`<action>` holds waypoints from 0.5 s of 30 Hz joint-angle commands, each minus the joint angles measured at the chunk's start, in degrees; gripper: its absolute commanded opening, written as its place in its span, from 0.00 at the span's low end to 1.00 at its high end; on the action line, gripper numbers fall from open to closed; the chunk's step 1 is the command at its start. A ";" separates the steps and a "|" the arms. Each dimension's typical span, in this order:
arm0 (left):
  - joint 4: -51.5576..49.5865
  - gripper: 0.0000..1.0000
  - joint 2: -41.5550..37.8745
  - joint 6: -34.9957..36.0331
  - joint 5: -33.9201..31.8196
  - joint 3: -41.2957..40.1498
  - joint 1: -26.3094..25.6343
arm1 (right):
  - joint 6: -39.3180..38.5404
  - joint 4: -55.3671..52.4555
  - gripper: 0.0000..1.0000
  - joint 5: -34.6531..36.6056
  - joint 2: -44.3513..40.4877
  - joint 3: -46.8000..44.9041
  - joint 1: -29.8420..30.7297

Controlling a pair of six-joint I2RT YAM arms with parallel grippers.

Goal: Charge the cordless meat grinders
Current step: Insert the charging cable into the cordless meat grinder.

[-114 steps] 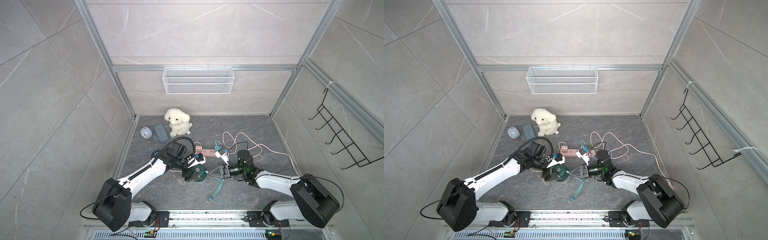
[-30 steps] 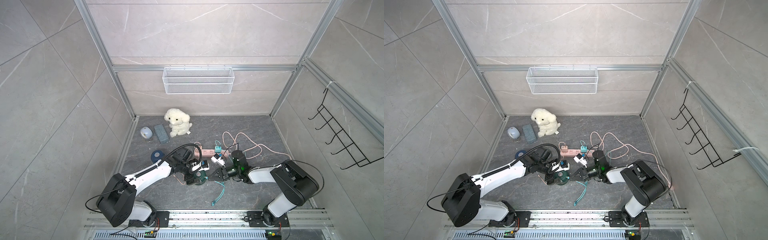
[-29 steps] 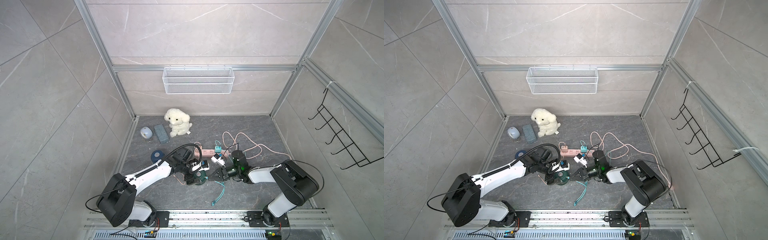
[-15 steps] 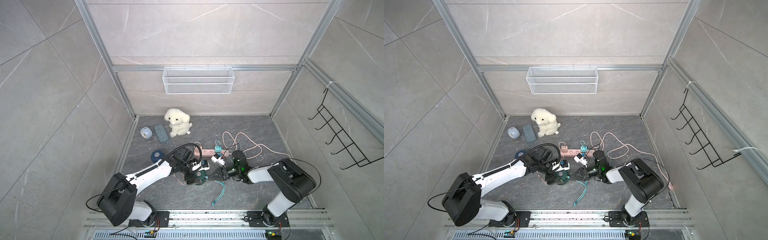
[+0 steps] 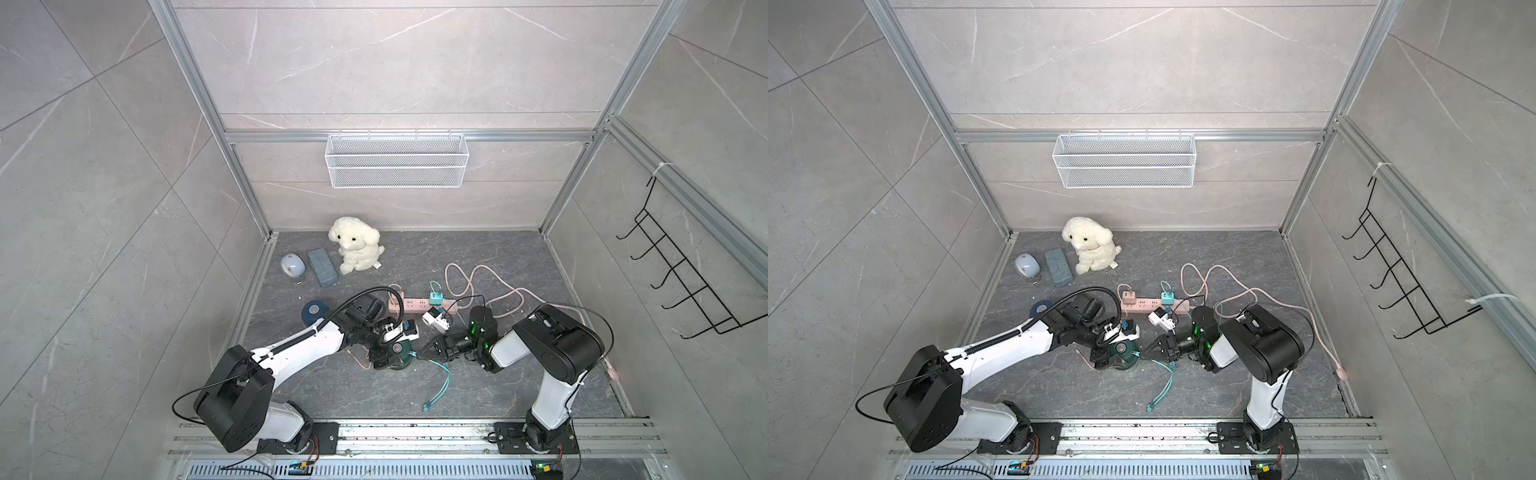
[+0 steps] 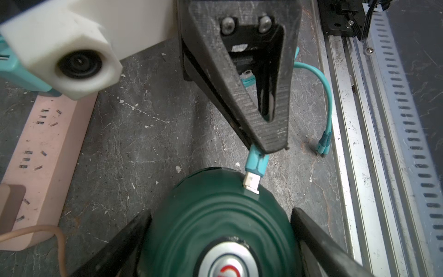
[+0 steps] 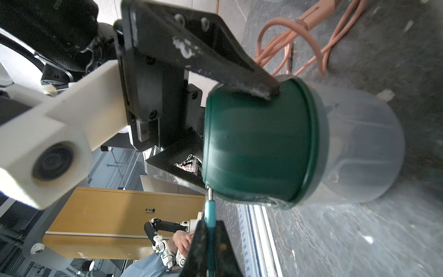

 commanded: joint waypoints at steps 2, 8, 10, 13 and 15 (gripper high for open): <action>-0.55 0.39 1.11 1.36 3.78 1.21 -1.48 | -4.28 -3.89 0.07 6.49 -2.09 0.54 -0.39; -1.06 0.39 1.29 1.25 4.08 1.75 -1.48 | -15.06 -21.03 0.07 8.61 -7.13 1.98 -0.51; -0.87 0.39 1.40 1.08 4.13 1.64 -1.48 | -15.09 -21.45 0.07 8.70 -7.29 2.62 -0.48; -0.02 0.38 1.54 0.21 3.81 1.53 -1.48 | -13.02 -18.31 0.07 8.91 -6.34 2.85 -0.32; 0.11 0.38 1.63 -0.21 3.56 1.78 -1.48 | -11.35 -15.77 0.07 9.17 -5.60 2.80 0.22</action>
